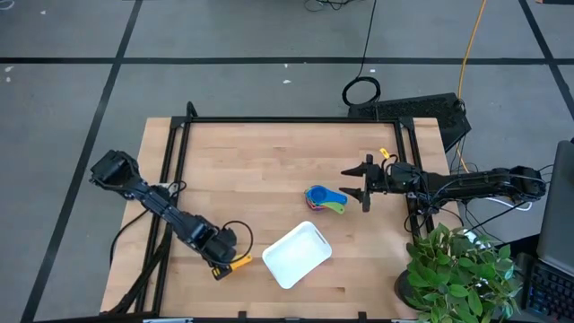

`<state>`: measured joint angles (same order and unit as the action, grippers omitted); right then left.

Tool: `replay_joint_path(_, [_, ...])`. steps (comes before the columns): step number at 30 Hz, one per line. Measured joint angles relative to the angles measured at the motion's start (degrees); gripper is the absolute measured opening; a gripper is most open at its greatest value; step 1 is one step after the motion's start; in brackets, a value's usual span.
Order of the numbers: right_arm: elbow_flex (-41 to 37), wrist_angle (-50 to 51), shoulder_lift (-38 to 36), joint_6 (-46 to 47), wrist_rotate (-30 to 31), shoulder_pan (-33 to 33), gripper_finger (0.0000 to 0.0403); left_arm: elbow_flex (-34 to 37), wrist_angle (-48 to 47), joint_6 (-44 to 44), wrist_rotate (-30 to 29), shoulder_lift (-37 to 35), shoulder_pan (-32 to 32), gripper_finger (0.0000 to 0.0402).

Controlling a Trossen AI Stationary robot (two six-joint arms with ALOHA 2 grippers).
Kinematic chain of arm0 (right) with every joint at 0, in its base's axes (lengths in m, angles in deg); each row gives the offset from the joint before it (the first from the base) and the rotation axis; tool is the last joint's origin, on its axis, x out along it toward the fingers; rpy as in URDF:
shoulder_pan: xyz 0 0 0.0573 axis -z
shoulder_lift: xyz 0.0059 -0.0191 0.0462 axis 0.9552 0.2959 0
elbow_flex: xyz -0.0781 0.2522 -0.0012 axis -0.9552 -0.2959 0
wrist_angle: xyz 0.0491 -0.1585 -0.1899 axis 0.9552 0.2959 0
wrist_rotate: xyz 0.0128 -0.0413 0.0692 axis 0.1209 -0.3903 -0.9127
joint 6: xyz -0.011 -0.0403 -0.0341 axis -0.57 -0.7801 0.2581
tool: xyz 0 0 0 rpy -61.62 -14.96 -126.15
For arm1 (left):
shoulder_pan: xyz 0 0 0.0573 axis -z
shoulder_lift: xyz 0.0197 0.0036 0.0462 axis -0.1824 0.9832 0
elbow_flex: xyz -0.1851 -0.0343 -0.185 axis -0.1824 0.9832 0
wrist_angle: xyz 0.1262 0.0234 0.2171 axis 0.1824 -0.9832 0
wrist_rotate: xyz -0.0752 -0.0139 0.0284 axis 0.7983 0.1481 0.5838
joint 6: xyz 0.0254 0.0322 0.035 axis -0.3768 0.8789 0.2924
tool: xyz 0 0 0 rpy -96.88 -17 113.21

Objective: Nest measuring cups in basket
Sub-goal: Stack the yellow measuring cup on top of the blue measuring cup

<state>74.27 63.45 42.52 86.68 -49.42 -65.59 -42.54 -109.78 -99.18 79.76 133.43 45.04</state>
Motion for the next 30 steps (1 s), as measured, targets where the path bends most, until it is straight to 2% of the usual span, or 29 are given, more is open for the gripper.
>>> replay_joint_path(5, [0.0, 0.0, 0.0, -1.1, 0.0, 0.0, 0.0265, 0.0, -0.5, 0.2, 1.6, -0.7, -3.2, 0.0008])
replay_joint_path(9, [0.1, 0.4, 0.0, -1.3, 0.0, 0.0, 0.0265, -1.0, -5.1, 5.5, 2.4, -4.9, -8.3, 0.0008])
replay_joint_path(14, [5.0, 11.6, 0.0, -3.9, -0.1, 0.0, 0.0265, -5.4, -17.5, 15.8, 0.1, -11.3, -16.1, 0.0008])
replay_joint_path(17, [8.7, 18.2, 0.0, -6.4, -0.1, 0.0, 0.0265, -9.0, -21.8, 23.9, -1.7, -13.1, -21.6, 0.0008])
replay_joint_path(23, [13.4, 25.2, 0.0, -8.6, -0.2, 0.0, 0.0265, -15.3, -22.8, 40.5, -2.4, -13.1, -32.4, 0.0008])
replay_joint_path(30, [18.0, 25.3, 3.7, -9.7, -3.3, 0.1, 0.0265, -21.4, -22.9, 52.5, -0.9, -7.3, -42.1, 0.0008])
